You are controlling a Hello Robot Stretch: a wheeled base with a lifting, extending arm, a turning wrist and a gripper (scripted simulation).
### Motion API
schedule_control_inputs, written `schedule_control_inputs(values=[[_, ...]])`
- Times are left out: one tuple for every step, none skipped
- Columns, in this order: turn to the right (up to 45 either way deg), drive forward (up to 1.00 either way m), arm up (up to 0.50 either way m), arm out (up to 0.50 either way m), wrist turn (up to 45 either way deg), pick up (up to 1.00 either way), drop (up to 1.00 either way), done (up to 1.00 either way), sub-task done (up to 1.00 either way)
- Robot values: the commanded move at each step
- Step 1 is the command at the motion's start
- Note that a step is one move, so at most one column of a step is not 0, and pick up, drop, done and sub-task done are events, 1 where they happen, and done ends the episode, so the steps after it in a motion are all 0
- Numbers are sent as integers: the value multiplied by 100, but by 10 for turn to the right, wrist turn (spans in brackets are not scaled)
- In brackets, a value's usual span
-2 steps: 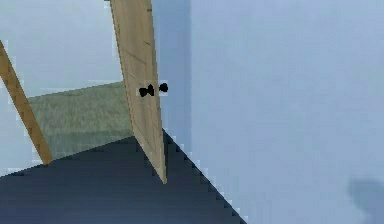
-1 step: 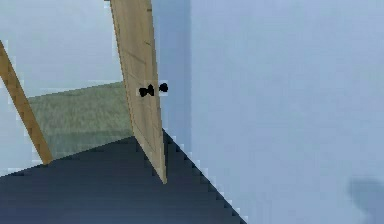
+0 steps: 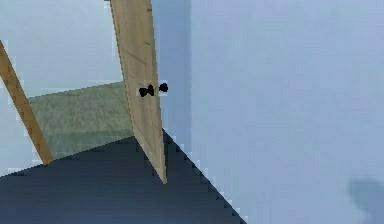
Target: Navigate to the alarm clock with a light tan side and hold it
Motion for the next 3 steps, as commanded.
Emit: schedule_control_inputs(values=[[0, 0, 0, 0, 450, 0, 0, 0, 0], [0, 0, 0, 0, 450, 0, 0, 0, 0], [0, 0, 0, 0, 180, 0, 0, 0, 0]])
